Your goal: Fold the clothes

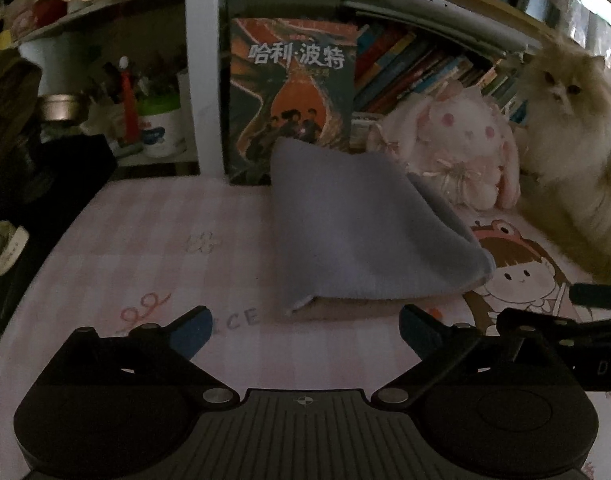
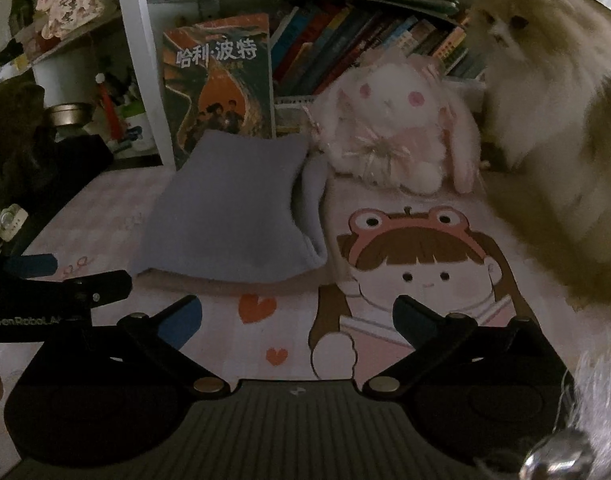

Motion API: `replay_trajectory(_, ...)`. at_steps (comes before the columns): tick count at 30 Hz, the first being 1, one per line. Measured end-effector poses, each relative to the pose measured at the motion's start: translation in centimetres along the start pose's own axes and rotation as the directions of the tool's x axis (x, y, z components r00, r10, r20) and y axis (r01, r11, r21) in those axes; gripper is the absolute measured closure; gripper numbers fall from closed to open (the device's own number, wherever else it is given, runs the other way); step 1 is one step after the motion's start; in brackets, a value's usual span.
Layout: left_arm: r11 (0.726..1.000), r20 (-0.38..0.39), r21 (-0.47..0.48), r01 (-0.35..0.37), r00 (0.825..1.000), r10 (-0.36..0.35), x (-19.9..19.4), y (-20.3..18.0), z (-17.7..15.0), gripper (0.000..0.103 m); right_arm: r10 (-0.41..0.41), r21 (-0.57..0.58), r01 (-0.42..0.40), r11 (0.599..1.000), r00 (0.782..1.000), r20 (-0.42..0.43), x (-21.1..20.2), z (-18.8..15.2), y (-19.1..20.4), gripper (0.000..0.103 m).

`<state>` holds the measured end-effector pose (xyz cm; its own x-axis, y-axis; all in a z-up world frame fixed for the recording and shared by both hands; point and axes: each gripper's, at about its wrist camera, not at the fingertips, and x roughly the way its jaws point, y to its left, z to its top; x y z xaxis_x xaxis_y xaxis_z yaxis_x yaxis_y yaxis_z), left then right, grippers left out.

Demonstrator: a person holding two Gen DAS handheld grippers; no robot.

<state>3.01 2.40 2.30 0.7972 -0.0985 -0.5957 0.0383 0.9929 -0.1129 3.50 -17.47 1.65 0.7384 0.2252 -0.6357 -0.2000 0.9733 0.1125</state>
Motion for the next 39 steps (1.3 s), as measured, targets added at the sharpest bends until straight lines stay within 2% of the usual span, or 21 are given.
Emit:
replay_trajectory(4, 0.999, -0.003, -0.033, -0.023, 1.0, 0.023, -0.5, 0.2, -0.6, 0.0, -0.005, 0.013, 0.005, 1.0, 1.0, -0.006, -0.4, -0.7, 0.0, 0.0)
replay_trajectory(8, 0.998, -0.013, -0.005, -0.064, 0.998, 0.064, -0.4, -0.1, -0.8, 0.0, -0.017, 0.017, 0.017, 1.0, 1.0, -0.006, -0.6, -0.8, -0.1, 0.0)
replay_trajectory(15, 0.999, -0.002, 0.004, -0.033, 0.999, 0.033, -0.9, -0.2, -1.3, 0.0, -0.028, 0.024, 0.029, 0.999, 1.0, -0.002, -0.9, -1.0, -0.1, 0.0)
replay_trajectory(22, 0.998, -0.002, 0.024, -0.058, 0.998, 0.058, -1.0, -0.4, -1.6, 0.0, -0.034, 0.019, 0.034, 0.999, 0.999, -0.014, -1.0, -1.2, 0.0, 0.0)
replay_trajectory(30, 0.997, -0.02, 0.001, -0.077, 0.997, 0.077, -0.9, 0.3, -1.7, 0.0, -0.033, 0.009, 0.033, 0.999, 0.999, -0.034, -0.9, -1.4, 0.3, 0.0)
replay_trajectory(39, 0.997, -0.029, 0.01, -0.079, 0.996, 0.08, -0.8, 0.2, -1.9, 0.0, -0.029, -0.004, 0.029, 1.0, 0.999, -0.046, -0.8, -1.4, 0.7, 0.0)
